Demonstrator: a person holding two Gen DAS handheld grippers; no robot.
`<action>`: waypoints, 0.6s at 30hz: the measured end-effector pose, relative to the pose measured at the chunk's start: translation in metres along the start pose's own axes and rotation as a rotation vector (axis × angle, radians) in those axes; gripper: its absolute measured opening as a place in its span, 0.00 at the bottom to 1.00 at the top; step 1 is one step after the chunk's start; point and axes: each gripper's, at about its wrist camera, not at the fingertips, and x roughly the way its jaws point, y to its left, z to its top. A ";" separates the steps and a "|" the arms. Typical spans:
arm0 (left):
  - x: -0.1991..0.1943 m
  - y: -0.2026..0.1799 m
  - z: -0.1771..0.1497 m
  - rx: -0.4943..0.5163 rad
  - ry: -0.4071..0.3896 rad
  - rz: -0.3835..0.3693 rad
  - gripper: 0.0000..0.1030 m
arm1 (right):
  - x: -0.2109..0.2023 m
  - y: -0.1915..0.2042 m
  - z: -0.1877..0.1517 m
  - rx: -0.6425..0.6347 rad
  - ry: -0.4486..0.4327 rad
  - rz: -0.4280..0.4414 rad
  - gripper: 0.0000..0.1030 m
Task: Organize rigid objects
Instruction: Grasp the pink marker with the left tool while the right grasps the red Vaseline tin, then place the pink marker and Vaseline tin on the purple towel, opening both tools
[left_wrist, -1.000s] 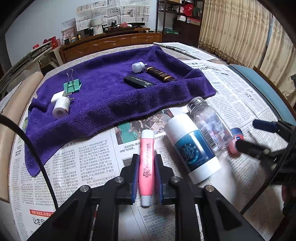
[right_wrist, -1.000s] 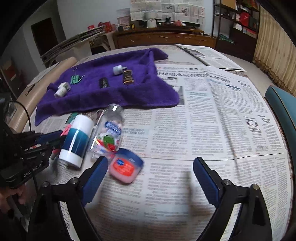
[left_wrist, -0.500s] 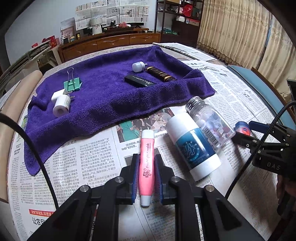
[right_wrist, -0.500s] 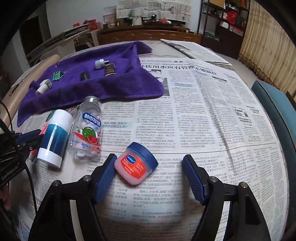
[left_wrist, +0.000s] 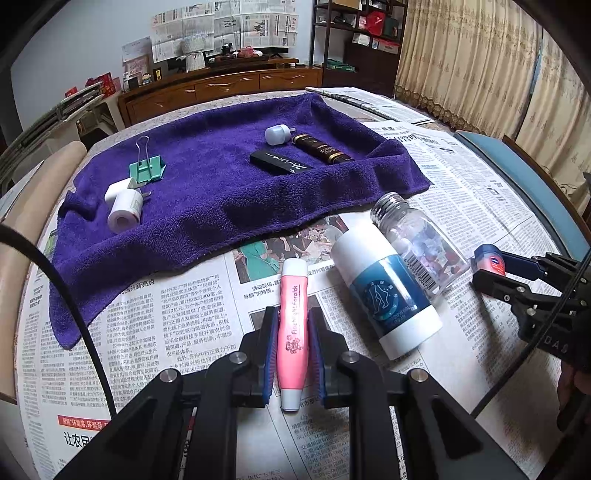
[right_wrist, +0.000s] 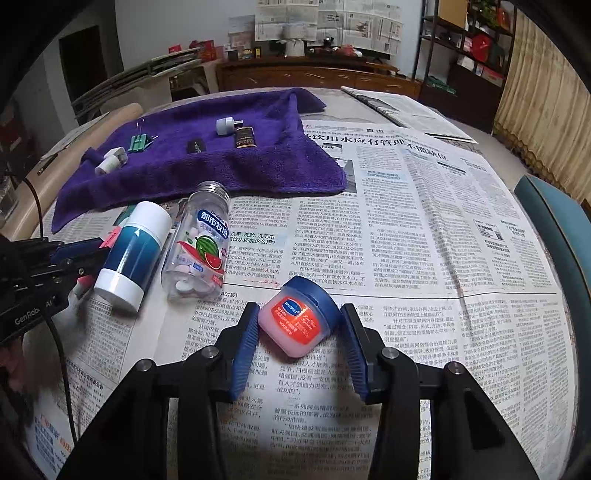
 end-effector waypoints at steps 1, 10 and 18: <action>0.000 0.001 0.000 -0.002 0.000 -0.001 0.16 | -0.001 -0.002 0.001 0.007 0.000 0.007 0.42; -0.006 0.017 0.002 -0.045 -0.006 0.001 0.16 | -0.009 -0.008 0.008 0.019 -0.022 0.017 0.42; -0.017 0.025 0.010 -0.063 -0.024 0.002 0.16 | -0.010 -0.010 0.017 0.023 -0.022 0.043 0.42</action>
